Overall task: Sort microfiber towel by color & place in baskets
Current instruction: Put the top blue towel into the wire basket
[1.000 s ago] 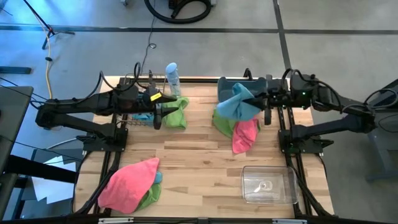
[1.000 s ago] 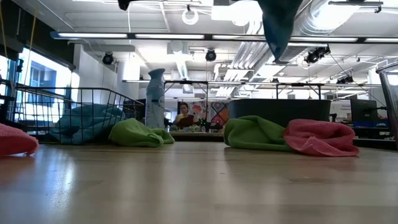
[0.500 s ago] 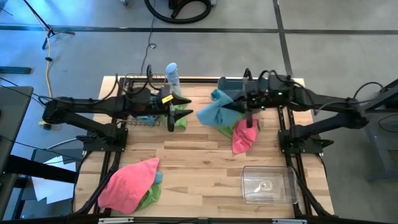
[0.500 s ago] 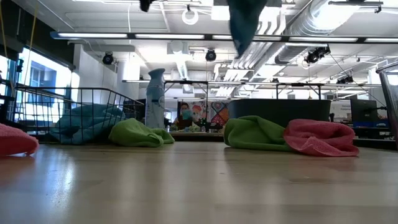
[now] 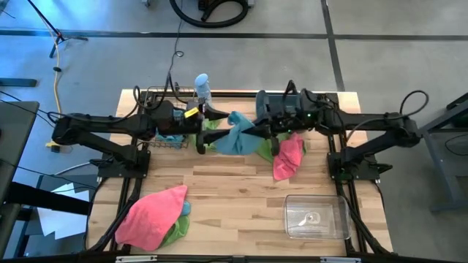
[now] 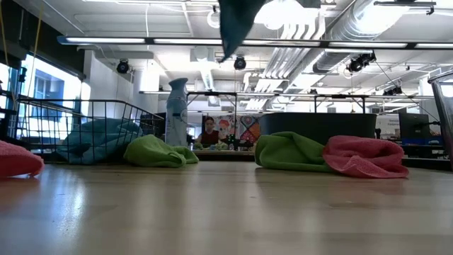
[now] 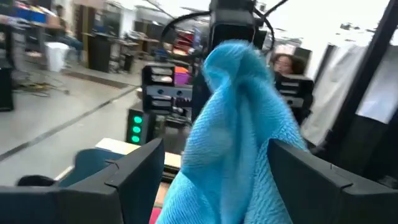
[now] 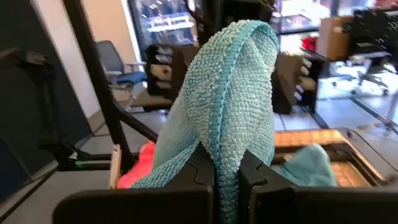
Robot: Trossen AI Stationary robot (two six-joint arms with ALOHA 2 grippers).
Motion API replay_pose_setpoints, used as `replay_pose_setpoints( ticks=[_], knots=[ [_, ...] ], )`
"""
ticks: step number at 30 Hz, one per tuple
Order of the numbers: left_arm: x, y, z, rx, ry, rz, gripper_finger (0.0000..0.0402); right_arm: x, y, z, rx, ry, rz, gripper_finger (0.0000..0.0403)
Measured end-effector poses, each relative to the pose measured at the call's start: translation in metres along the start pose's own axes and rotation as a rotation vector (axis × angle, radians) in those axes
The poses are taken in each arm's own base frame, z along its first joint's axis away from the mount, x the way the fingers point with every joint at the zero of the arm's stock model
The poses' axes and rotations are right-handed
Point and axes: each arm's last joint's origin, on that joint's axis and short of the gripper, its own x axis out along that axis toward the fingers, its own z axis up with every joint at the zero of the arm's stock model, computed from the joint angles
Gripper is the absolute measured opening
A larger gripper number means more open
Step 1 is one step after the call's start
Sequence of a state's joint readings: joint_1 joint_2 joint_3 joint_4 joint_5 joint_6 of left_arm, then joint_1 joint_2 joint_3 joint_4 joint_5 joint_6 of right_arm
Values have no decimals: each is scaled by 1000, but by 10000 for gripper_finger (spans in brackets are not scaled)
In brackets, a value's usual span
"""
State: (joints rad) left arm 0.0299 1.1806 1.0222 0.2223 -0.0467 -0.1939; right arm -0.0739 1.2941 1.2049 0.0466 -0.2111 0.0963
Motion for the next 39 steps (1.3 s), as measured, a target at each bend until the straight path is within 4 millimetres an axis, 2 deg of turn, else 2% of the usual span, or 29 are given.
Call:
replay_pose_setpoints(
  ticks=[7,13,19,22,24,29,34,39],
  knots=[
    [7,-5,-7,-31,31,-95,274,13,-2,-5,-4,-19,6,0],
    [11,-4,-12,-29,52,-94,274,13,-1,-4,4,-33,16,0],
    [12,-4,-13,46,51,-95,265,12,-1,-3,18,-35,17,0],
    [12,-3,-13,73,51,-92,230,12,-1,-3,10,-35,17,3],
    [12,-2,-13,84,51,-86,187,12,-1,-3,10,-35,16,8],
    [13,4,-12,94,49,-70,30,12,-1,-3,20,-34,28,24],
    [13,8,-11,95,50,-56,8,12,-2,-3,47,-35,20,52],
    [11,12,-13,95,82,-35,3,5,-1,0,51,-32,-45,110]
  ],
)
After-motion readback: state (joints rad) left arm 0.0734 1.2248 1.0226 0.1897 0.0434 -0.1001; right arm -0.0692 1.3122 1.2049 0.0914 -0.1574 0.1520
